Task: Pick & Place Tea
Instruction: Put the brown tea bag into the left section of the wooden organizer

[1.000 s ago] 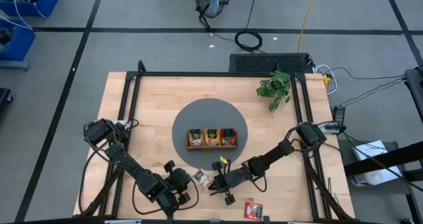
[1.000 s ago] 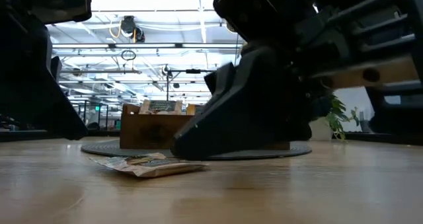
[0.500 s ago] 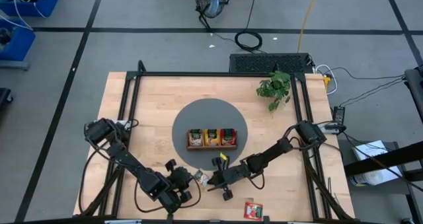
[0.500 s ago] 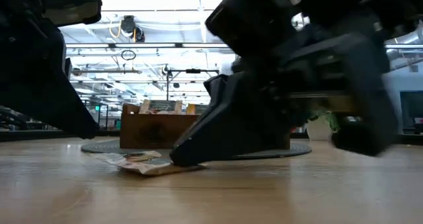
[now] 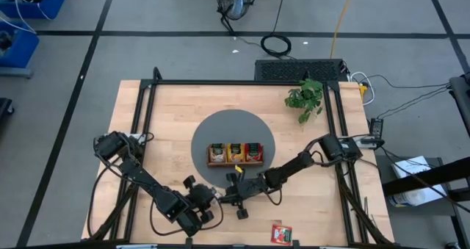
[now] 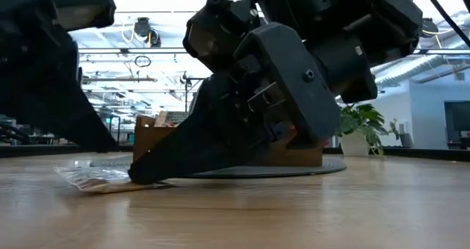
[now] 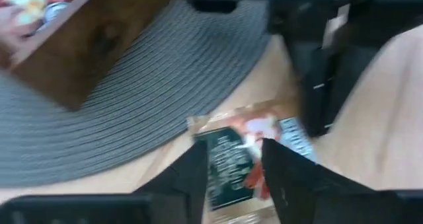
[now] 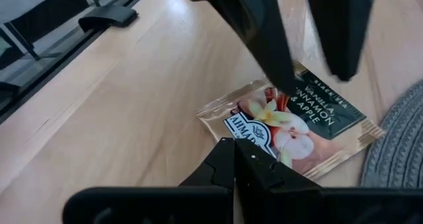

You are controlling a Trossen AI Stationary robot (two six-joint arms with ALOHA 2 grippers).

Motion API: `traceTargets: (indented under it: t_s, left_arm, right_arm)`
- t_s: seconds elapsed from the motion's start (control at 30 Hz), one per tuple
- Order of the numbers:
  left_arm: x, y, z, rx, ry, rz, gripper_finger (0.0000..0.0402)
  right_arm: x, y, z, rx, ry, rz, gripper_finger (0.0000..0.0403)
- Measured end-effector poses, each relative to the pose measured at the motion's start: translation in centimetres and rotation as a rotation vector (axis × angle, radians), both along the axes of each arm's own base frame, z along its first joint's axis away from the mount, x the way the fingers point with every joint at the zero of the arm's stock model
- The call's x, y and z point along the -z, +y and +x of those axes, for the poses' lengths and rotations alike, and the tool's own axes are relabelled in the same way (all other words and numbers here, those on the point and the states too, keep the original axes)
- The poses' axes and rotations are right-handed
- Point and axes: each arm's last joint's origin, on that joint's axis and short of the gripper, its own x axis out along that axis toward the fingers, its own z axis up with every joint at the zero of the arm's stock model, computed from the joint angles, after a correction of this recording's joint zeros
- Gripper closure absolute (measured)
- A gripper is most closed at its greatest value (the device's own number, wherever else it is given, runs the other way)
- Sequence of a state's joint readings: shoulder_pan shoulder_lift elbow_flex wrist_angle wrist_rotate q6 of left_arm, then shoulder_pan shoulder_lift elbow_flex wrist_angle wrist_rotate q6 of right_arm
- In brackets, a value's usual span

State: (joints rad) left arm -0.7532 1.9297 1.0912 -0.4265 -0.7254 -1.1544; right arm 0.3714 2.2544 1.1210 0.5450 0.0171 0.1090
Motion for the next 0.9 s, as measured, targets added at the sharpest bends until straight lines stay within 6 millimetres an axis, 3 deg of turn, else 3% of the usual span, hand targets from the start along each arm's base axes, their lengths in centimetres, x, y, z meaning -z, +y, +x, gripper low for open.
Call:
traceTargets:
  t_s: [0.3, 0.43, 0.73, 0.9]
  left_arm:
    - [0.3, 0.9, -1.0, -0.121, 0.127, -0.094, 0.0108]
    - [0.3, 0.9, -0.6, -0.138, 0.152, -0.176, 0.0061]
    - [-0.1, 1.6, 0.4, -0.137, 0.182, -0.268, 0.0037]
    - [-1.1, 1.9, 2.1, -0.109, 0.146, -0.452, 0.0037]
  right_arm:
    - [0.9, -0.5, -0.8, 0.031, 0.073, -0.001, 0.0403]
    - [1.2, -0.8, -1.3, 0.034, 0.084, -0.002, 0.0403]
    - [1.9, -1.8, -2.4, 0.025, 0.061, 0.064, 0.0403]
    - [2.0, -2.1, -2.5, 0.025, 0.054, 0.067, 0.0403]
